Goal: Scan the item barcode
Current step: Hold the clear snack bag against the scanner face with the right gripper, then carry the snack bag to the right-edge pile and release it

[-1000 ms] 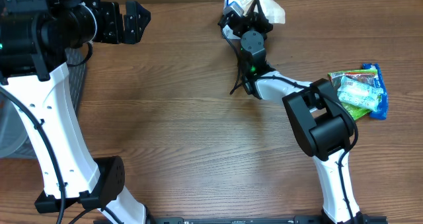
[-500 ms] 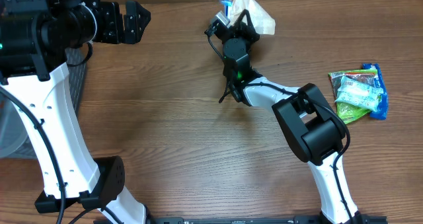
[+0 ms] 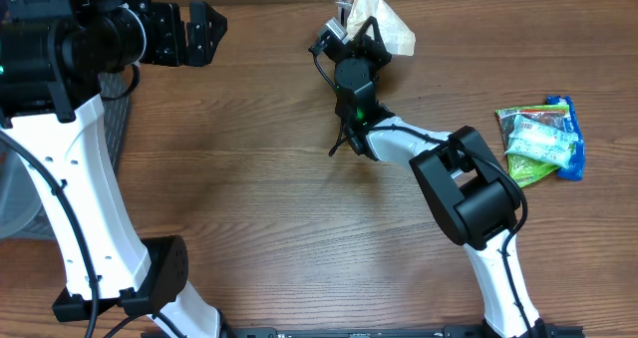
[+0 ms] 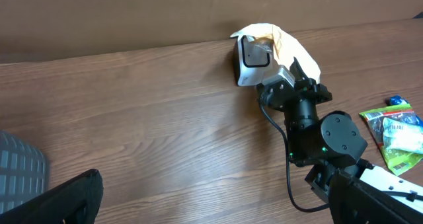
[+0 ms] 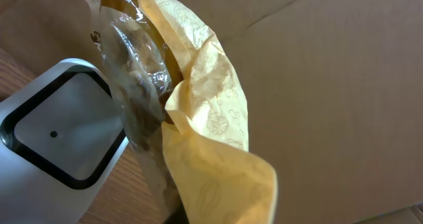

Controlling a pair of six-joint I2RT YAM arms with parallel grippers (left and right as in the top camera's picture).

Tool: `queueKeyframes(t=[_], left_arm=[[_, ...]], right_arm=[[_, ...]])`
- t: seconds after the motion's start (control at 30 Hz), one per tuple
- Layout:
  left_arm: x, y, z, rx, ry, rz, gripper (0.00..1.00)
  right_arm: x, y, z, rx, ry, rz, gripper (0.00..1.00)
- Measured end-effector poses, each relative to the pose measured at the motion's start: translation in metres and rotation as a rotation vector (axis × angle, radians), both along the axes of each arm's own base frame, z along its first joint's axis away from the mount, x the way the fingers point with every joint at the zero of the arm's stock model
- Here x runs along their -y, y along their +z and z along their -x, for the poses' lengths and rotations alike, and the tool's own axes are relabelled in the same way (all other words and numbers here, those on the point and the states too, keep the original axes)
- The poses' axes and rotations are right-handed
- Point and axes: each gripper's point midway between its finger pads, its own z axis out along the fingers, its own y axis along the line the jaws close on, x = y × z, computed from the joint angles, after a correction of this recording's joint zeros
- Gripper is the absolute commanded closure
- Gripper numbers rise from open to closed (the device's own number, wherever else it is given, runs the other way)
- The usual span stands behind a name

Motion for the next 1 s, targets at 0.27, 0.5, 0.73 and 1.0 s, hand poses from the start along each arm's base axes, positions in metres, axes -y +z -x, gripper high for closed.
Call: queueKeyframes(t=[0.27,0.5,0.73,1.0], left_arm=[[0.000,0.000,0.000,0.000,0.000,0.000,0.01],[0.000,0.000,0.000,0.000,0.000,0.000,0.00],[0.000,0.000,0.000,0.000,0.000,0.000,0.01],[0.000,0.000,0.000,-0.001,0.000,0.000,0.00]], right_arm=[[-0.010,0.000,0.004,-0.005,0.015,0.019,0.96],[-0.018,0.037,0.012,0.159,0.023,-0.078,0.96],[0.000,0.051,0.014,0.196,-0.040,-0.098,0.96],[0.034,0.128,0.037,0.177,-0.156,-0.198,0.96]])
